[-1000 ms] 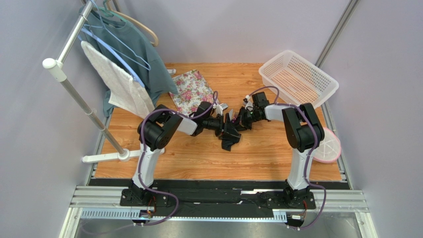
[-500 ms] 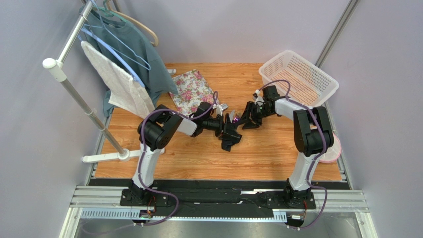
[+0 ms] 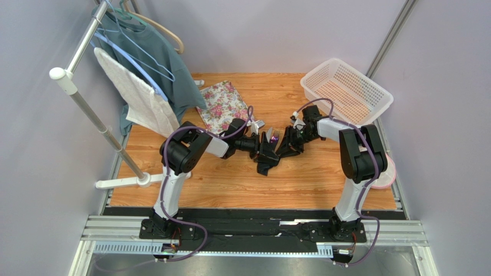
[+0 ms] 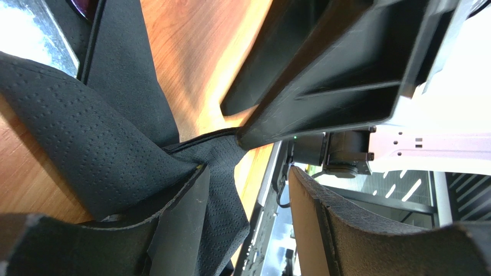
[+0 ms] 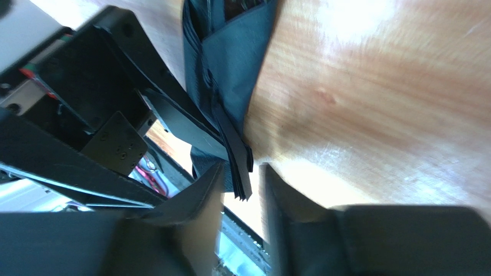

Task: Place the utensils on the paper napkin and roll it up

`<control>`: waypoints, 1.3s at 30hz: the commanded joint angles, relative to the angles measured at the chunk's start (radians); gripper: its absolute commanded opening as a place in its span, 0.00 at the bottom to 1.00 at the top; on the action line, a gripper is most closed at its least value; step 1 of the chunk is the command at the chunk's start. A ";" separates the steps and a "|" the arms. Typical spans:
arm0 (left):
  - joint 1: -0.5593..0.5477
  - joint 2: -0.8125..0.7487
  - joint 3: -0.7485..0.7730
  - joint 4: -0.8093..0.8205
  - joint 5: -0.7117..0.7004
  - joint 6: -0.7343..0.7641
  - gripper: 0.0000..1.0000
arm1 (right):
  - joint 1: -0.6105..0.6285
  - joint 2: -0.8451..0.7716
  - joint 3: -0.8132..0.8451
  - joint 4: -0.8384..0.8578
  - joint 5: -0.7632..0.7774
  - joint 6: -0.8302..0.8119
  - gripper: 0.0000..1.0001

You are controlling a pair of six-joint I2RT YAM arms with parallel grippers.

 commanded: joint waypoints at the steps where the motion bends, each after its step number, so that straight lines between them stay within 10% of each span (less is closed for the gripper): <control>1: -0.002 0.003 -0.018 -0.073 -0.023 0.072 0.63 | 0.009 0.008 -0.015 0.026 0.002 -0.023 0.23; 6: -0.002 0.005 -0.025 -0.049 -0.020 0.065 0.64 | 0.009 0.022 -0.008 0.005 0.001 -0.049 0.00; 32: 0.008 -0.106 -0.097 0.132 0.020 -0.067 0.63 | 0.007 -0.029 -0.078 0.024 0.110 -0.086 0.00; 39: 0.010 -0.176 -0.123 0.059 0.037 -0.017 0.44 | 0.007 -0.030 -0.089 0.028 0.117 -0.091 0.00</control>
